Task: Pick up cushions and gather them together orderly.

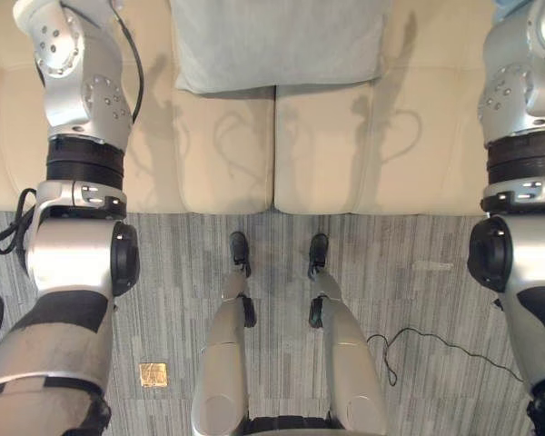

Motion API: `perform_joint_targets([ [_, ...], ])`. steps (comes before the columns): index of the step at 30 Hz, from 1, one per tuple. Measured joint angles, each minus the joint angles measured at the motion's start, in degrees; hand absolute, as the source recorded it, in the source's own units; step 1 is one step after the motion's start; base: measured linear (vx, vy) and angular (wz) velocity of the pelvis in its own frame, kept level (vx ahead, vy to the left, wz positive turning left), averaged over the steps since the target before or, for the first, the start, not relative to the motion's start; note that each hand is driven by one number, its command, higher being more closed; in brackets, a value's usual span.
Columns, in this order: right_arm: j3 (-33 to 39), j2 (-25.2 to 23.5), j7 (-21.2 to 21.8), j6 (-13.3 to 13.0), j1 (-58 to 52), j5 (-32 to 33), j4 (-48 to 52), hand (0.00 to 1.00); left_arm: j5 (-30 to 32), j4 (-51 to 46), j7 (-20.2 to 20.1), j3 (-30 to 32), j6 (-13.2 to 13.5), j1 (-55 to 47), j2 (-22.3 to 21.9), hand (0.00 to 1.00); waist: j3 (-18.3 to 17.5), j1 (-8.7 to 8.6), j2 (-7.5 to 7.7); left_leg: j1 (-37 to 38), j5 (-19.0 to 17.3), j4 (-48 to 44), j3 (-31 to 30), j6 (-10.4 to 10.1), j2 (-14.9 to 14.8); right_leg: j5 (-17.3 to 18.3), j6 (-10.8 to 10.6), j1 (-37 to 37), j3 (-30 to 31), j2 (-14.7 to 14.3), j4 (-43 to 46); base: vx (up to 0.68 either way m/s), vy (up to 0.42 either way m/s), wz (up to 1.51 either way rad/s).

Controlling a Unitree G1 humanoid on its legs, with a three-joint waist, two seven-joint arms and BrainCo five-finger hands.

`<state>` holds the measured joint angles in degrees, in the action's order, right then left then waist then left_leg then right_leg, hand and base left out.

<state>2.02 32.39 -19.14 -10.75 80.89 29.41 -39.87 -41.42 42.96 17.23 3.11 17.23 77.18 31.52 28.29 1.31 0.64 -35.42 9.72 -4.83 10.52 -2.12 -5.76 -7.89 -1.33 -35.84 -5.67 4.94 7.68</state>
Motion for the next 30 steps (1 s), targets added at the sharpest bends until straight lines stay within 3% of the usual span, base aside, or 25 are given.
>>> perform_joint_targets([
  [3,0.1,0.4,0.0,0.0,-4.0,0.6,2.6,0.00,-1.6,-3.7,-0.2,1.7,0.3,-5.3,0.3,0.00,0.0,0.27,-0.01,1.1,-0.3,0.3,0.1,-0.4,-0.2,0.0,0.2,1.1,-0.1,-0.2,-0.1,-0.01,-0.015,0.01],
  [7,3.1,-0.6,0.3,-0.3,-14.9,0.2,11.4,0.00,0.7,-9.9,-0.8,2.1,0.9,-15.0,-1.2,0.00,-0.1,1.09,-0.09,4.0,0.4,2.0,0.7,-0.5,-0.4,0.4,0.3,3.4,-0.1,-0.4,-0.6,0.01,-0.018,0.00],
  [10,8.9,-3.7,0.3,-0.8,-26.5,-1.6,17.2,0.00,6.2,-14.2,-1.0,2.2,0.9,-24.6,-6.8,0.00,-0.2,1.49,-0.11,6.8,0.4,2.9,0.5,-0.6,-0.2,1.3,0.2,6.1,-0.4,-0.3,-0.9,0.08,-0.032,0.07],
  [12,12.6,-9.2,0.3,-1.1,-38.2,-3.6,22.6,0.00,10.5,-17.0,-1.1,1.3,0.8,-34.4,-14.5,0.00,-0.2,1.37,-0.10,10.2,0.3,4.1,0.4,-0.8,0.1,2.3,-0.1,9.2,-0.7,0.0,-0.9,0.10,-0.026,0.09],
  [16,13.4,-19.5,1.6,-1.6,-56.7,-8.2,28.4,0.00,15.3,-17.7,-2.6,-2.9,-0.8,-49.9,-25.3,0.00,-1.4,1.38,-0.12,14.9,-1.5,4.1,0.3,-1.4,0.1,4.7,-0.2,14.0,-1.5,0.1,-0.6,0.09,-0.029,0.06],
  [18,13.3,-25.3,3.2,-1.5,-67.1,-12.0,27.6,0.00,18.5,-17.4,-4.5,-5.2,-2.4,-59.5,-29.0,0.00,-4.9,1.64,-0.13,16.0,-3.1,3.9,0.7,-1.5,0.1,6.5,-0.2,14.3,-1.4,0.2,1.2,0.08,-0.038,-0.05],
  [20,13.3,-28.7,4.6,-1.1,-74.3,-14.4,25.5,0.00,21.2,-16.0,-6.3,-5.5,-3.5,-65.6,-30.0,0.00,-6.0,1.69,-0.42,19.6,-4.0,3.8,0.8,-1.5,0.0,7.7,-0.3,17.7,-1.4,0.1,1.3,0.10,-0.019,-0.03],
  [26,12.2,-31.1,8.6,1.8,-87.5,-21.1,7.8,0.00,28.9,-0.8,-9.6,-1.6,-6.4,-77.4,-30.2,0.00,-16.5,1.64,-0.71,27.9,-6.5,4.8,0.9,-2.3,0.0,11.5,-0.8,25.4,-1.8,0.2,1.7,0.14,-0.003,0.01],
  [30,12.2,-32.3,10.7,3.2,-89.5,-23.0,-1.2,0.00,33.5,7.0,-10.3,0.7,-7.9,-80.6,-30.1,0.00,-19.2,1.50,-1.03,32.9,-6.6,6.9,0.7,-2.5,0.3,12.3,-1.5,30.1,-2.2,0.3,0.3,0.07,0.008,0.03],
])
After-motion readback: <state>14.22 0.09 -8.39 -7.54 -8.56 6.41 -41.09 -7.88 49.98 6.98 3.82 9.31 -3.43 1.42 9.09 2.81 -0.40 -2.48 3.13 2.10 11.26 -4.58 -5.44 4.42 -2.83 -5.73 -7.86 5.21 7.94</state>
